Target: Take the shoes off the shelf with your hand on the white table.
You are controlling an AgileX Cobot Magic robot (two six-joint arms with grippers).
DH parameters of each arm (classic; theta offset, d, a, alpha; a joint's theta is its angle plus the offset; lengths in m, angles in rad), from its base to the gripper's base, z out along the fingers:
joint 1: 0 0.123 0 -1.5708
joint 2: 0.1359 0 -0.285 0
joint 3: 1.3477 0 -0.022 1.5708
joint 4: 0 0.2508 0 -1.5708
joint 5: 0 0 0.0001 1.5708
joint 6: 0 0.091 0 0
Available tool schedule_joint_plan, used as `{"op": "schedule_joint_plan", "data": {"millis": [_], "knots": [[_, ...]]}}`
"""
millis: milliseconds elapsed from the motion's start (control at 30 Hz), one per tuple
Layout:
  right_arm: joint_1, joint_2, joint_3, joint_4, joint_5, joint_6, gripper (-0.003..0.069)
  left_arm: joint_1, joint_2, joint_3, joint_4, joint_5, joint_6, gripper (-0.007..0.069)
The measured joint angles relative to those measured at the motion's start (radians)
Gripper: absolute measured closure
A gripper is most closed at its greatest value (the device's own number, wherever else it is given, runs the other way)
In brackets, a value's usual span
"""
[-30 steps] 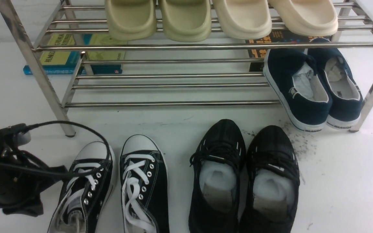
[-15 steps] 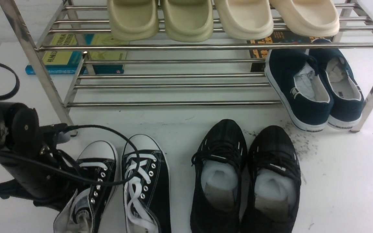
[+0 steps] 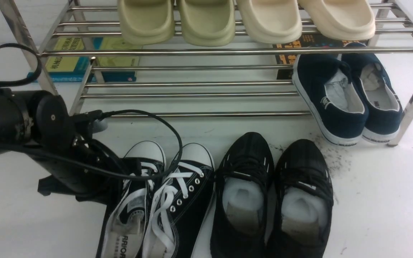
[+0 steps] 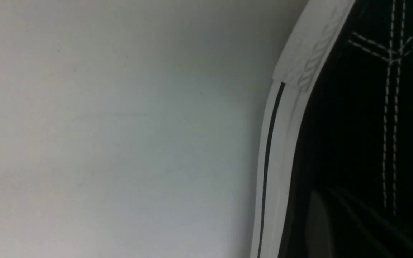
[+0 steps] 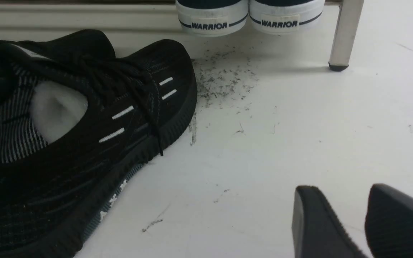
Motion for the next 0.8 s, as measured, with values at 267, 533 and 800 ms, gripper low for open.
{"op": "schedule_joint_plan", "data": {"millis": [267,533,800], "knots": [[0.000,0.000,0.000,0.000,0.000,0.000,0.0421,-0.008,-0.182,-0.005,0.058,0.039,-0.051,0.0584],[0.000,0.000,0.000,0.000,0.000,0.000,0.0421,-0.008,-0.450,-0.005,0.252,0.220,-0.149,0.0562],[0.000,0.000,0.000,0.000,0.000,0.000,0.0421,-0.008,-0.784,-0.005,0.326,0.444,-0.156,0.0536]]}}
